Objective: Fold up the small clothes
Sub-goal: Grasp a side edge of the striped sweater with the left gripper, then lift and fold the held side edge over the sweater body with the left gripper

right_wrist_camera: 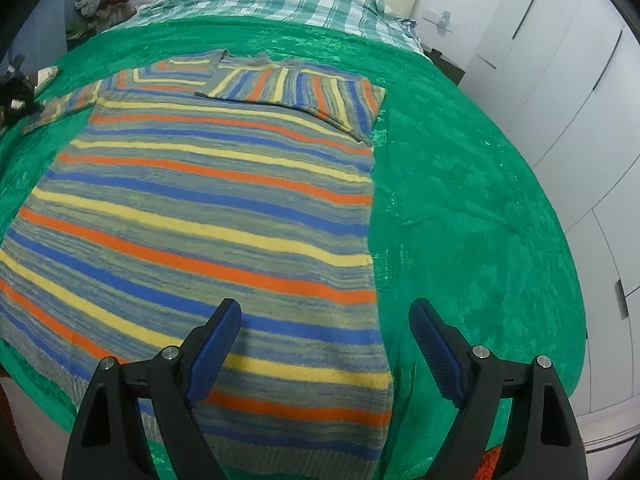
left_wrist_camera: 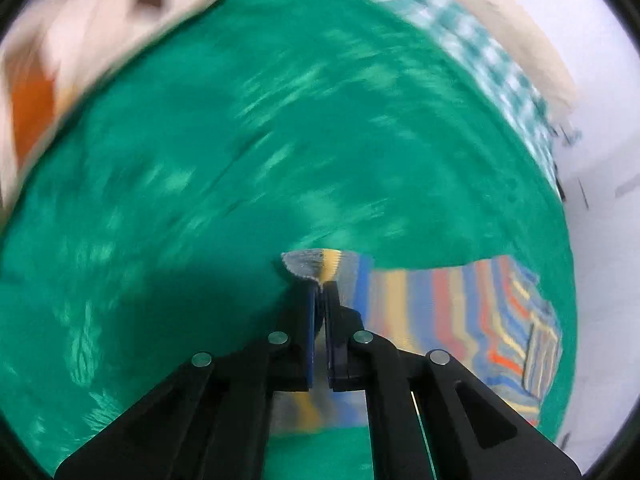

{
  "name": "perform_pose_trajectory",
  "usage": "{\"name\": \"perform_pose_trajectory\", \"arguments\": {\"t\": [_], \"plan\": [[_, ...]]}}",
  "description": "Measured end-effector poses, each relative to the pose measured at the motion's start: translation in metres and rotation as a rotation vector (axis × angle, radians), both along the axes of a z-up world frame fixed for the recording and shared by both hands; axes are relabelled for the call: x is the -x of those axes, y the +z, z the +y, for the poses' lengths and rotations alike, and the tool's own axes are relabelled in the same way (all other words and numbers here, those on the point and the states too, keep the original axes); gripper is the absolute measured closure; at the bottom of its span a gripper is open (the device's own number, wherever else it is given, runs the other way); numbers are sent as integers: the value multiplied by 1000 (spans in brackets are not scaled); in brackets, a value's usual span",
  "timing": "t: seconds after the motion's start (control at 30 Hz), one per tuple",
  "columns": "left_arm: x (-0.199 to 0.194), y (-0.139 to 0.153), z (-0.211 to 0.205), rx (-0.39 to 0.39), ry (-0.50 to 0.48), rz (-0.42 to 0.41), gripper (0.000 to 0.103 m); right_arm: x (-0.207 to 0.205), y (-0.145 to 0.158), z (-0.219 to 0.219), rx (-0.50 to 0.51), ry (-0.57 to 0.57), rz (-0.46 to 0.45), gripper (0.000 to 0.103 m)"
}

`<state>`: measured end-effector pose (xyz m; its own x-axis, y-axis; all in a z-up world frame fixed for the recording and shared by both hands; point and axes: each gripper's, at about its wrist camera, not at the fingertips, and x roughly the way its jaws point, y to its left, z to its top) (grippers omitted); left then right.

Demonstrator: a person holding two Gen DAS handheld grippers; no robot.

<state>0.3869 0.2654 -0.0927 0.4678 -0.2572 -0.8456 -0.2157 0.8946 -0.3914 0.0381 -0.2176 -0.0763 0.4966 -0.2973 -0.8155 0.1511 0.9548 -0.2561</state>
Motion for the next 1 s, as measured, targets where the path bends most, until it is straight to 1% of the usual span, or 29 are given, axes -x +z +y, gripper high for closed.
{"name": "perform_pose_trajectory", "arguments": {"t": [0.1, 0.13, 0.17, 0.23, 0.27, 0.3, 0.33, 0.37, 0.4, 0.43, 0.47, 0.5, 0.53, 0.57, 0.63, 0.7, 0.73, 0.77, 0.8, 0.83, 0.87, 0.9, 0.93, 0.97, 1.0], "plan": [[-14, 62, -56, -58, -137, -106, 101, 0, 1, -5, -13, -8, -19, 18], [-18, 85, -83, -68, -198, -144, 101, -1, 1, -6, -17, -8, -21, 18], [-19, 97, -100, -68, -237, -165, 101, -1, 0, -7, -24, -6, -20, 18], [-23, 128, -155, -61, -353, -216, 101, 0, -2, -8, -38, -2, -16, 18], [-23, 141, -193, -57, -426, -241, 101, 0, -4, -9, -46, 1, -13, 18], [-22, 146, -214, -54, -469, -252, 101, 1, -4, -9, -50, 2, -12, 18], [-20, 148, -247, -49, -527, -262, 101, 2, -5, -9, -54, 3, -11, 18], [-19, 145, -276, -49, -570, -265, 100, 3, -6, -9, -57, 7, -11, 18], [-20, 141, -295, -57, -595, -268, 99, 4, -6, -8, -59, 10, -10, 18], [-19, 126, -323, -76, -625, -257, 91, 5, -7, -8, -58, 14, -11, 18], [-22, 108, -343, -93, -645, -215, 63, 6, -7, -8, -58, 17, -12, 18], [-23, 91, -355, -118, -649, -166, 43, 6, -7, -7, -58, 21, -12, 18], [-20, 76, -360, -150, -634, -134, 24, 7, -7, -7, -59, 25, -13, 18], [-17, 70, -361, -158, -619, -139, 27, 9, -6, -8, -62, 24, -16, 18], [-18, 62, -350, -113, -581, -161, 27, 13, -4, -11, -73, 19, -28, 18], [-20, 62, -323, -77, -495, -178, 27, 17, -5, -13, -77, 15, -32, 18], [-17, 63, -314, -70, -453, -182, 27, 17, -8, -15, -81, 13, -25, 18], [-20, 63, -292, -67, -406, -182, 28, 18, -10, -15, -87, 11, -18, 18], [-22, 63, -279, -74, -387, -174, 28, 16, -13, -17, -98, 8, -6, 18], [-22, 59, -268, -88, -378, -160, 30, 15, -15, -17, -114, 6, 3, 18], [-23, 51, -255, -121, -375, -134, 32, 15, -16, -17, -122, 6, 4, 18], [-16, 46, -248, -141, -379, -116, 34, 13, -15, -15, -125, 11, 1, 18], [-12, 37, -241, -162, -392, -88, 37, 13, -15, -13, -122, 19, -2, 18], [-8, 28, -238, -168, -417, -72, 38, 12, -15, -10, -115, 30, -5, 18], [0, 21, -235, -169, -442, -74, 38, 12, -15, -6, -109, 43, -7, 18]]}}
